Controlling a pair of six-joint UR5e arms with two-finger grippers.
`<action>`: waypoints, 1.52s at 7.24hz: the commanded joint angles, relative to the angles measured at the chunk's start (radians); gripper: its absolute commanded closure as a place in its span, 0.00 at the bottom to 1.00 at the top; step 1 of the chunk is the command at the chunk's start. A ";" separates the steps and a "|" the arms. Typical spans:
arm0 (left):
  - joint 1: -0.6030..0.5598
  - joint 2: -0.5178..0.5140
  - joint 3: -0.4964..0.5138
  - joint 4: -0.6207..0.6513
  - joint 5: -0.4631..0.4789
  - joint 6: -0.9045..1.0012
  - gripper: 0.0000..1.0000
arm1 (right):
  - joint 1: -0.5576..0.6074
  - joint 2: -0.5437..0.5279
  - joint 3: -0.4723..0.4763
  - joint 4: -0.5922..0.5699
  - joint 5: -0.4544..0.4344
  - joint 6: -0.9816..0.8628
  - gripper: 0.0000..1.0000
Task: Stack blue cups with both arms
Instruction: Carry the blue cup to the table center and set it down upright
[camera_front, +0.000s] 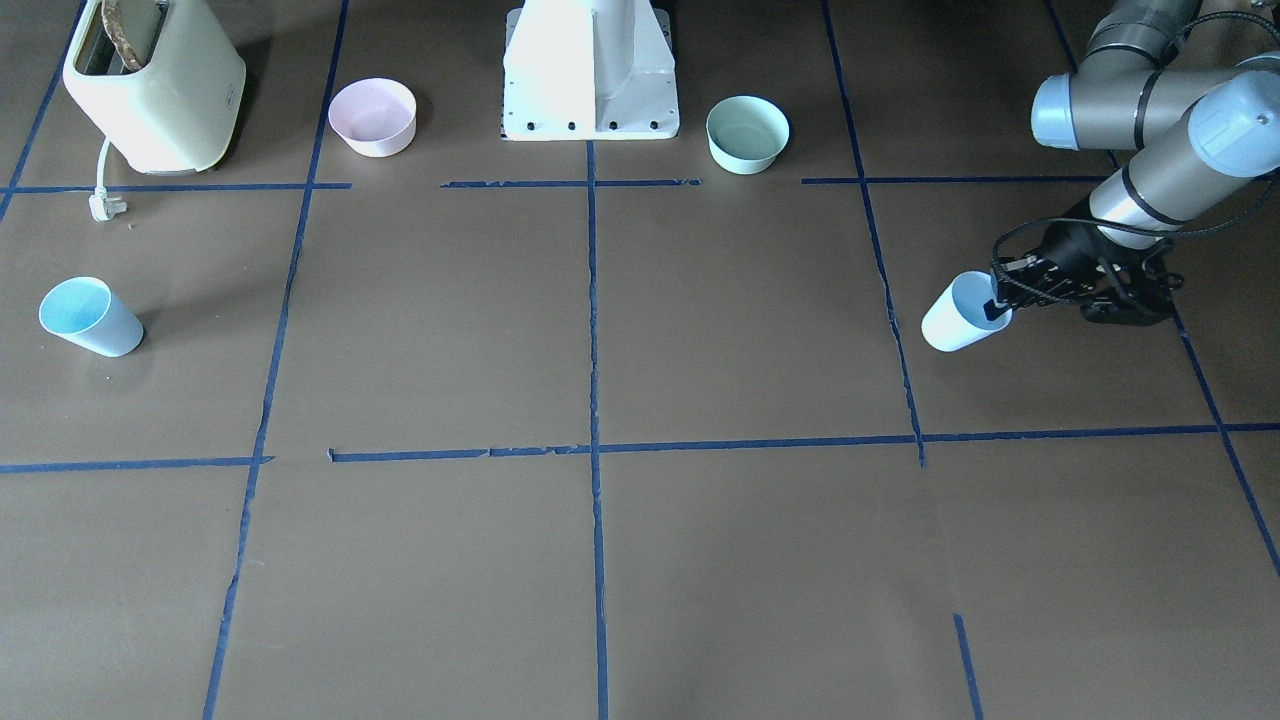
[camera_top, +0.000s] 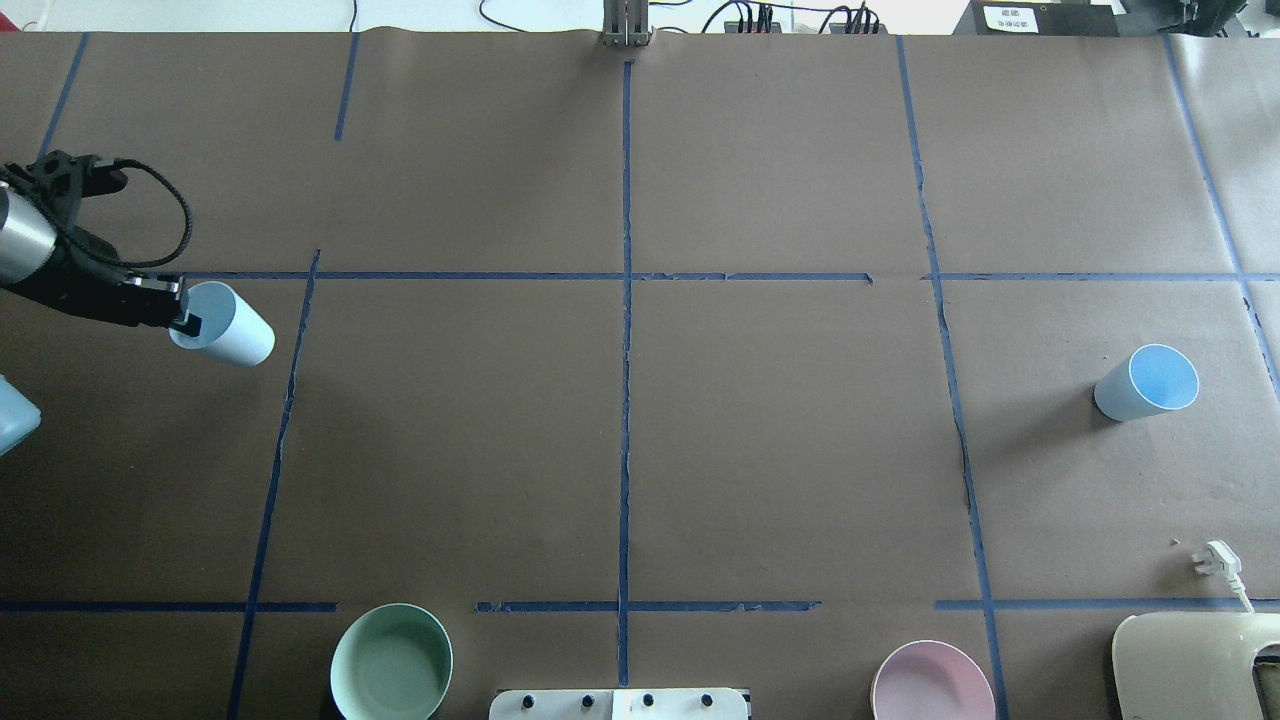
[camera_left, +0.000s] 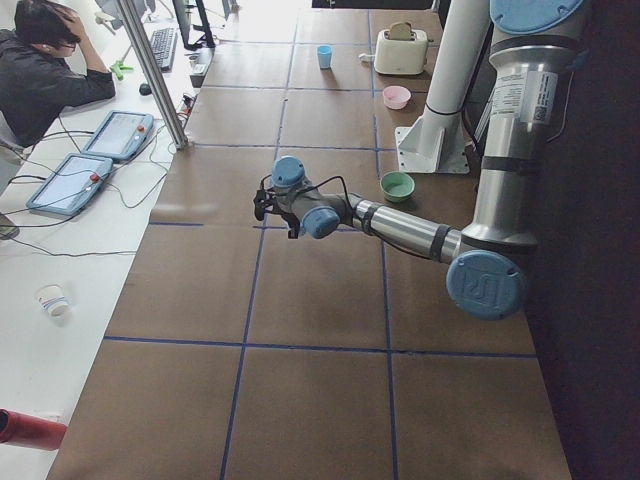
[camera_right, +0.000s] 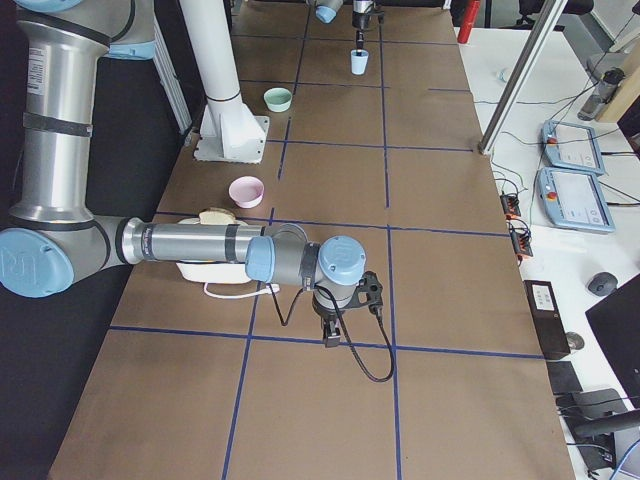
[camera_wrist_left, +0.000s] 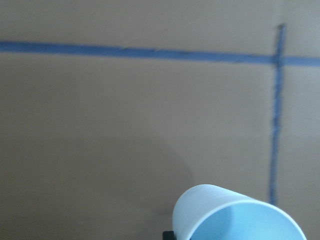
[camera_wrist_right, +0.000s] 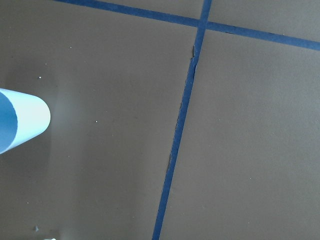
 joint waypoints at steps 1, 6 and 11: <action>0.118 -0.216 -0.001 0.128 0.097 -0.198 1.00 | 0.000 0.000 -0.001 0.000 0.000 0.000 0.00; 0.410 -0.587 0.122 0.368 0.374 -0.467 1.00 | 0.000 0.001 -0.001 -0.002 0.000 0.000 0.00; 0.476 -0.623 0.185 0.365 0.456 -0.471 0.20 | 0.000 0.001 -0.001 -0.002 0.000 0.002 0.00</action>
